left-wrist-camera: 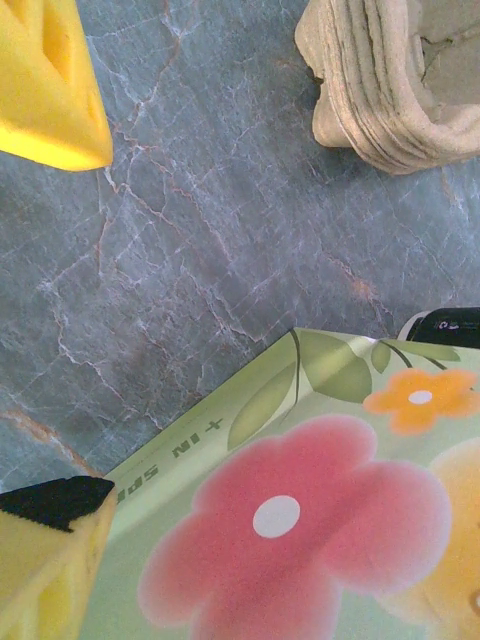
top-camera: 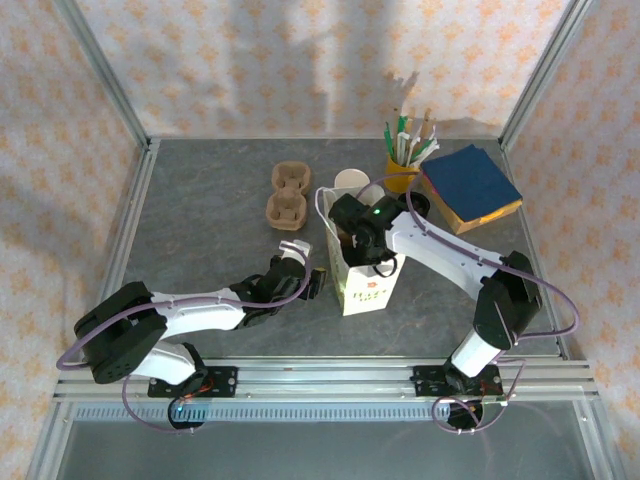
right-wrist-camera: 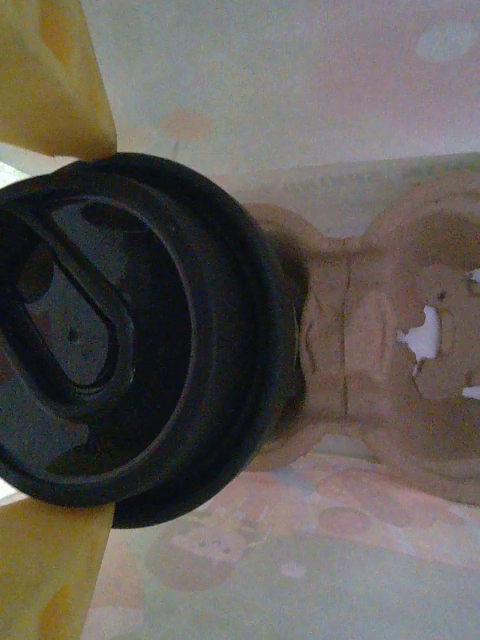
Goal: Pack the takeout coffee
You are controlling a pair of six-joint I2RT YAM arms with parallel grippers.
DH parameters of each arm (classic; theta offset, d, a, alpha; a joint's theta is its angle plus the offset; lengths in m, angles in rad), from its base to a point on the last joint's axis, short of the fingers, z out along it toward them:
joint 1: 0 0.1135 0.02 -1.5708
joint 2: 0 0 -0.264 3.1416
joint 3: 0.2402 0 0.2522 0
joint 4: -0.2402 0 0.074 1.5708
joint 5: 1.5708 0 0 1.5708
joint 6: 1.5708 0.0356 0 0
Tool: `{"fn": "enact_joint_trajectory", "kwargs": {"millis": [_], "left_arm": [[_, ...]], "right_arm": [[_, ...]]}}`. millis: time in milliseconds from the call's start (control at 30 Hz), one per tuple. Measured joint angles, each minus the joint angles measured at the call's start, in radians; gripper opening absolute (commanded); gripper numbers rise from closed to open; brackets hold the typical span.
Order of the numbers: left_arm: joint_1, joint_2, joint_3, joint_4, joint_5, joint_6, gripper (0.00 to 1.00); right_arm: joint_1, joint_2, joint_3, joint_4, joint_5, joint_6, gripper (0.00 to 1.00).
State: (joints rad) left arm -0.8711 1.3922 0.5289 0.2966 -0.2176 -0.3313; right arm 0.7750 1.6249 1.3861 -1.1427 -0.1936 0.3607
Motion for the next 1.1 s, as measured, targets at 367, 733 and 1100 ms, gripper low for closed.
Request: {"fn": "enact_joint_trajectory", "kwargs": {"millis": [367,733,1100], "left_arm": [[0.000,0.000,0.000,0.000,0.000,0.000,0.82],[0.000,0.000,0.000,0.000,0.000,0.000,0.82],[0.000,0.000,0.000,0.000,0.000,0.000,0.82]], "right_arm": [[0.000,0.000,0.015,0.008,0.010,-0.003,0.88],[0.000,-0.020,0.034,0.010,0.014,-0.003,0.88],[0.000,-0.032,0.037,0.018,0.017,0.002,0.87]]}}
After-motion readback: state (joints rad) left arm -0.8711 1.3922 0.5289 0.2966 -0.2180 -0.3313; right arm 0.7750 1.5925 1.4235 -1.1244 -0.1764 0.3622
